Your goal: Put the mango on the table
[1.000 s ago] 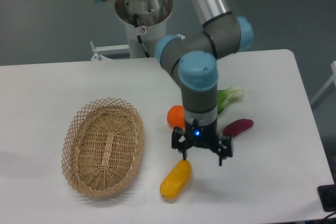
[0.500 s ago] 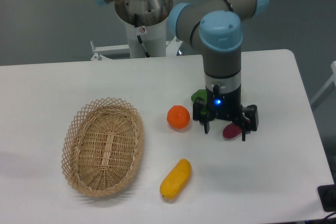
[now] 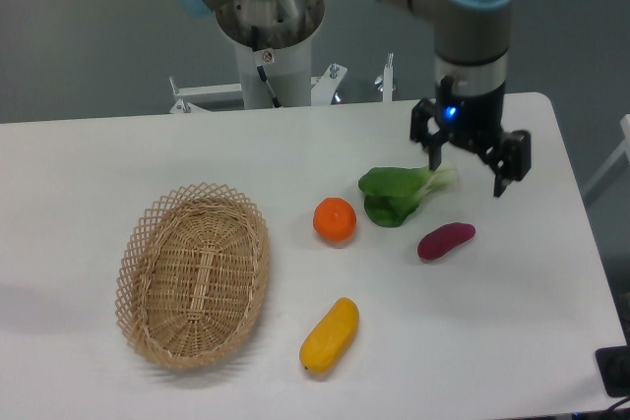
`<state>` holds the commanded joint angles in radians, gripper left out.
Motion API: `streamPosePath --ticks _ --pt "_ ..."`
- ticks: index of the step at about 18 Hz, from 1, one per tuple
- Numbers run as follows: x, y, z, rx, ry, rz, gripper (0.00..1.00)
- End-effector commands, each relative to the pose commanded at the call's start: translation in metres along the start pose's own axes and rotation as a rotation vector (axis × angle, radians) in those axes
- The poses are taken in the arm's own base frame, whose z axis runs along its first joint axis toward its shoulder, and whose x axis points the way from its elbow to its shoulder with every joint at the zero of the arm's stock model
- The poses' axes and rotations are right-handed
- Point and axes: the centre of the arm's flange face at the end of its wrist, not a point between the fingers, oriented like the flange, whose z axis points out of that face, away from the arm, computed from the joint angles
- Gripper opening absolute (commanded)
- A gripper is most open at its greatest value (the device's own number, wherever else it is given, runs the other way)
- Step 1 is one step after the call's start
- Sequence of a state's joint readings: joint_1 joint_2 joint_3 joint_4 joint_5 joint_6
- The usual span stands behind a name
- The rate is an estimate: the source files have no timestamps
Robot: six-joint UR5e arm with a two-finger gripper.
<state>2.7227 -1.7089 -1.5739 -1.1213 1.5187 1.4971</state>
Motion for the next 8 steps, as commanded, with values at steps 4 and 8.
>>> streamPosePath --ticks 4,8 --pt "0.0000 0.0062 -0.0053 0.003 -0.008 -0.011 1.00" --pt "0.0002 0.0054 -0.0072 0.018 -0.010 -0.012 1.00"
